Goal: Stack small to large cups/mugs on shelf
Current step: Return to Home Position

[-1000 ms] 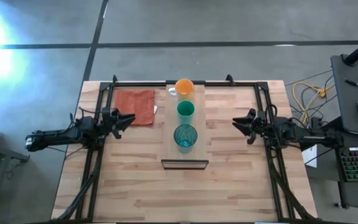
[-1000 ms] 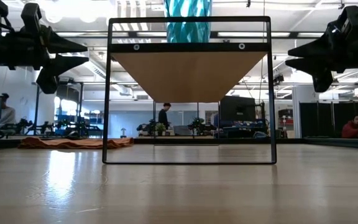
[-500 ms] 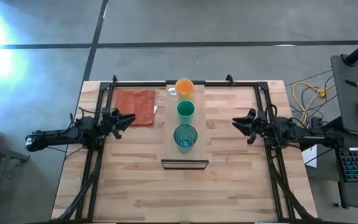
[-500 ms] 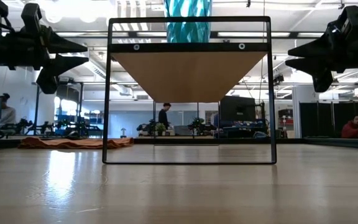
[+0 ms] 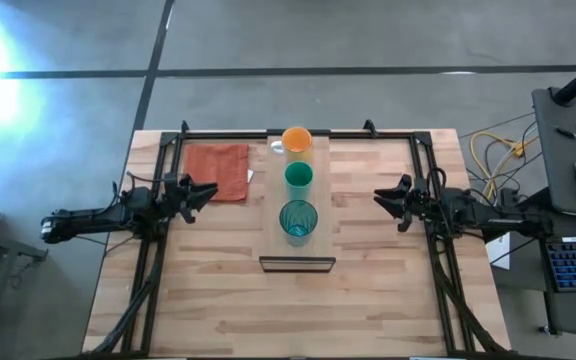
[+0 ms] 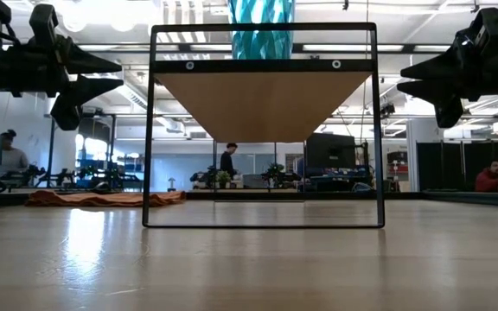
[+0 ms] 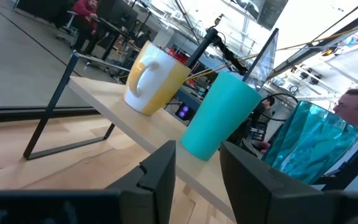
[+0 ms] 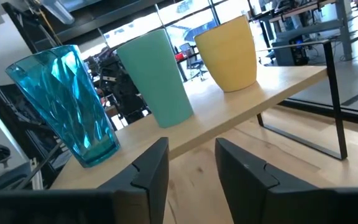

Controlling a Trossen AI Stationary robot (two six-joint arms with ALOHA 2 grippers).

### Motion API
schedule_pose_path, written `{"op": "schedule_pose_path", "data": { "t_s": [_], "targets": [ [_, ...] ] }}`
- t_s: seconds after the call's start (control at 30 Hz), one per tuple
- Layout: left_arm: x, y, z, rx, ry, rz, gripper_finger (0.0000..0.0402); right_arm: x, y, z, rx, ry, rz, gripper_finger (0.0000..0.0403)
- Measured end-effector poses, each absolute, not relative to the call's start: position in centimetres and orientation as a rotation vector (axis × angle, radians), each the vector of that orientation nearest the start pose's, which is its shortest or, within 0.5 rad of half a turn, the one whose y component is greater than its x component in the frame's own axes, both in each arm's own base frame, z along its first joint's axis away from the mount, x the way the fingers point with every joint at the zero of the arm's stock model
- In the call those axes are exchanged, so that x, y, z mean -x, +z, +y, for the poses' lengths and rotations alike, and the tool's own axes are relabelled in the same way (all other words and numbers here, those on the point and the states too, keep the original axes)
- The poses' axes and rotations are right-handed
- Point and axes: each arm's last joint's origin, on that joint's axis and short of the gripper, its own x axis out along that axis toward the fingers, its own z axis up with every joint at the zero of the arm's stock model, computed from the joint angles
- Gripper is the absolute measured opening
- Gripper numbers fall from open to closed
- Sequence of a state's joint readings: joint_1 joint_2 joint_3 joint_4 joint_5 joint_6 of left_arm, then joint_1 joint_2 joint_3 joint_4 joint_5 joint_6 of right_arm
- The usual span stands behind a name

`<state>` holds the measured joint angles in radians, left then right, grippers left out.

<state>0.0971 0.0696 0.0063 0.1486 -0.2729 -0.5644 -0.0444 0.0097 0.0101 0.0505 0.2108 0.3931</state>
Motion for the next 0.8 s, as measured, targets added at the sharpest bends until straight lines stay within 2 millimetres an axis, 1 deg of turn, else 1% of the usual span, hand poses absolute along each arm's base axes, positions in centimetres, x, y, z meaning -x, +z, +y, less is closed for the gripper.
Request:
{"op": "schedule_pose_path", "data": {
  "t_s": [0.8],
  "targets": [
    [-9.90,17.44,1.74,0.565,0.336,-0.187,0.0112,-9.66,17.10,-1.04,-0.395,-0.242,-0.100,0.0116]
  ]
}}
